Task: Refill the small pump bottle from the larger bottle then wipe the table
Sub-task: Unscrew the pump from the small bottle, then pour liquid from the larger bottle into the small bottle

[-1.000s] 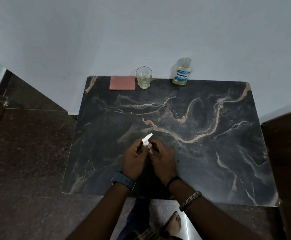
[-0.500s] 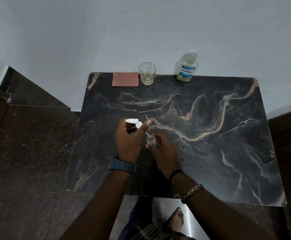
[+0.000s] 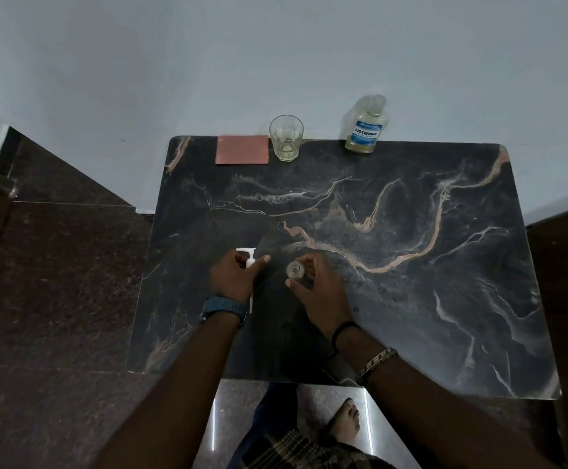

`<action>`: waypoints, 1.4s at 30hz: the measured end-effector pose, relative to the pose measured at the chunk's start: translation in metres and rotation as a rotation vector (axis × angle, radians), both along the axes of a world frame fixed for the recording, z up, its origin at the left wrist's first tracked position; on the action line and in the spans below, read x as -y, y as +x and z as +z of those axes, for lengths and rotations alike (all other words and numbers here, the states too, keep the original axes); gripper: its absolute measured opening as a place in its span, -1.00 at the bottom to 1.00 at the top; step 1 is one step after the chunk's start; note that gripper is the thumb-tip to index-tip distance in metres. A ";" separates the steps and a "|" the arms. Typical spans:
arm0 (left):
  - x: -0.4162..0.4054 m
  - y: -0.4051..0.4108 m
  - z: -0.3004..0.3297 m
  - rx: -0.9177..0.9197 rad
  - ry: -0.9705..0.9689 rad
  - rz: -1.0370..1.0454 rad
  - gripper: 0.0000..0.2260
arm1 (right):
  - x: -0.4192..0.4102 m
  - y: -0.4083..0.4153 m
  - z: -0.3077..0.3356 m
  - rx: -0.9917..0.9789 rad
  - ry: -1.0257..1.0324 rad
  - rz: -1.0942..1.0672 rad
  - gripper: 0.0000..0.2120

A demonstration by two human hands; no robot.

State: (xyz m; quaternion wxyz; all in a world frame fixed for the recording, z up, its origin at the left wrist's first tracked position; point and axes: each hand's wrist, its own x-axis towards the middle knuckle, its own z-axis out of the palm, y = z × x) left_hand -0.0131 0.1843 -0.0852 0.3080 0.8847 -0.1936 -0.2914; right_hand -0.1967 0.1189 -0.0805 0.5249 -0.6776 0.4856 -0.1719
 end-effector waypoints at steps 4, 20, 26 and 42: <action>0.003 0.007 -0.023 0.008 0.105 -0.067 -0.54 | 0.003 0.001 -0.003 -0.010 0.017 0.012 -0.53; 0.021 -0.004 -0.030 0.054 0.158 -0.070 -0.57 | 0.008 -0.006 0.006 0.004 0.154 0.058 -0.23; 0.020 -0.005 -0.035 0.043 0.166 -0.023 -0.52 | 0.021 -0.025 0.025 0.027 0.198 0.117 -0.25; 0.005 0.010 -0.046 0.068 0.182 -0.096 -0.51 | 0.237 -0.004 0.037 -0.132 -0.289 -0.363 -0.39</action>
